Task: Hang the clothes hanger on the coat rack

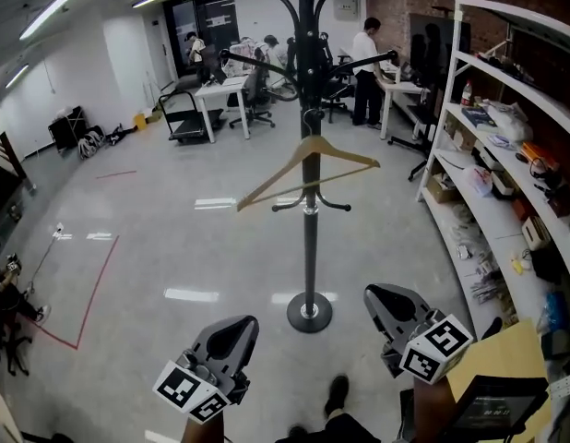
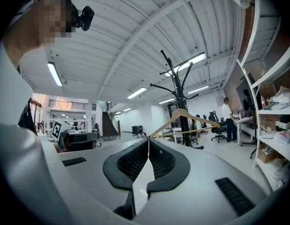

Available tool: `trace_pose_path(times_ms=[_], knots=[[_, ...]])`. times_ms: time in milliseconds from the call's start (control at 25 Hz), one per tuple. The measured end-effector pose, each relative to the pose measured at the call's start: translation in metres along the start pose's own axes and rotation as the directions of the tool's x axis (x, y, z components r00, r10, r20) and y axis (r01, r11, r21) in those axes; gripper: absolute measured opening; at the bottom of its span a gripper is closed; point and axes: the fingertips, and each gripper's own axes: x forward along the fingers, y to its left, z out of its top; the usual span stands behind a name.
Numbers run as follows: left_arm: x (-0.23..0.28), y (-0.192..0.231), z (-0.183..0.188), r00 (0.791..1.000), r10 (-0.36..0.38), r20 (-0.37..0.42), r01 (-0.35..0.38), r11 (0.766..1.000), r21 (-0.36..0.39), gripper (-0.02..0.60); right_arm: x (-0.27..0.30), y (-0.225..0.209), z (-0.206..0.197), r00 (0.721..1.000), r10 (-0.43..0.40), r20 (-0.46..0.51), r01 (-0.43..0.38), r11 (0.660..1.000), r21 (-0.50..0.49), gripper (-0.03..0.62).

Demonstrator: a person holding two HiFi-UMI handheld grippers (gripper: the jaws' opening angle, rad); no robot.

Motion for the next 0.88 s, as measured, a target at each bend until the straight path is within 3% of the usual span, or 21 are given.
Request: trace_pose_path(times_ms=[360,480,720,880], knots=[[-0.062,-0.058,-0.009,0.999,-0.033,-0.038,0.031,0.999,-0.045,0.000,-0.068,0.075,-0.007,0.998,-0.030,-0.045,0.030,0.999,-0.011,0.006],[-0.074,-0.092,-0.013,0.997,-0.035,-0.066,0.034,0.999,-0.006,0.000,-0.096,0.091,-0.002,0.999,-0.019,-0.030,0.018,1.000,-0.025,0.006],[-0.099,-0.165,-0.018,0.997,-0.026,-0.067,0.026,1.000,0.002,0.000,-0.163,0.114,-0.011,0.999,0.027,-0.024,-0.028,0.999,-0.017,0.006],[-0.129,-0.222,-0.035,0.995,0.031,-0.093,-0.032,0.999,-0.006,0.000,-0.229,0.137,-0.031,0.996,0.070,-0.046,-0.070,0.998,0.010,0.006]])
